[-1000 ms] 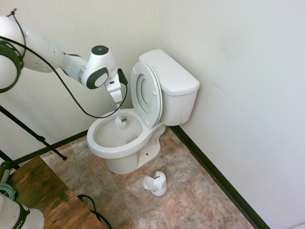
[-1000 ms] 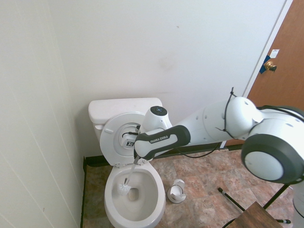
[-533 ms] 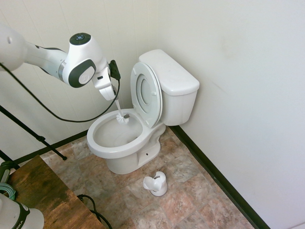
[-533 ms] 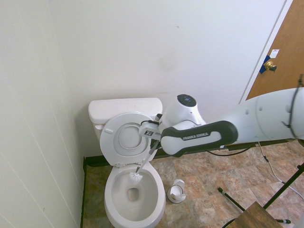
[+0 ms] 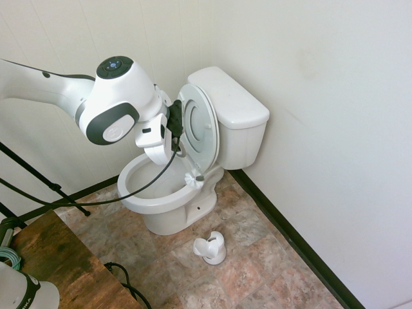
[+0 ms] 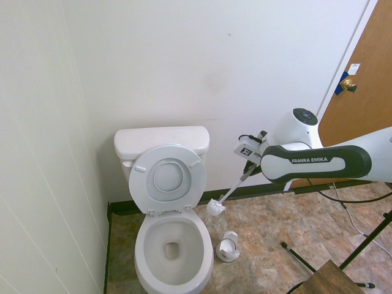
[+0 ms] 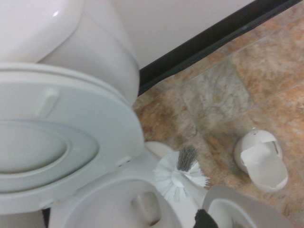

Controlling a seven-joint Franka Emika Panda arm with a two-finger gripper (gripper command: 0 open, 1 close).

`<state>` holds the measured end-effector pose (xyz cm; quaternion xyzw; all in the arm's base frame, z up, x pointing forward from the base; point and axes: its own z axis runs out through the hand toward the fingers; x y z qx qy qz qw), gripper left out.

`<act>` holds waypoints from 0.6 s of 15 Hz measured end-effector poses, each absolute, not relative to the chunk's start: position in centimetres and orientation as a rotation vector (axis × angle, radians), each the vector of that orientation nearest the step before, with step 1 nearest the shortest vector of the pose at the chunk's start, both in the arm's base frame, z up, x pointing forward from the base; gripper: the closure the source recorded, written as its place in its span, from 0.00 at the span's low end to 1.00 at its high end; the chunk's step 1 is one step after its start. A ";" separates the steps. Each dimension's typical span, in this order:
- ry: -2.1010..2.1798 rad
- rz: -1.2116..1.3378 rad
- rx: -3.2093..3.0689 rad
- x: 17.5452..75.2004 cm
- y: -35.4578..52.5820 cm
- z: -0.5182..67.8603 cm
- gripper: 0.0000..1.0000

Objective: Clean the toilet

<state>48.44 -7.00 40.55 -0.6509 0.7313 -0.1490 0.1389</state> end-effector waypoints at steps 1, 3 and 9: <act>2.149 -0.440 -1.868 48.6 -7.5 39.6 1.00; 2.187 -0.438 -1.861 49.0 -8.5 37.8 1.00; 2.242 -0.503 -1.850 50.1 -11.4 34.4 1.00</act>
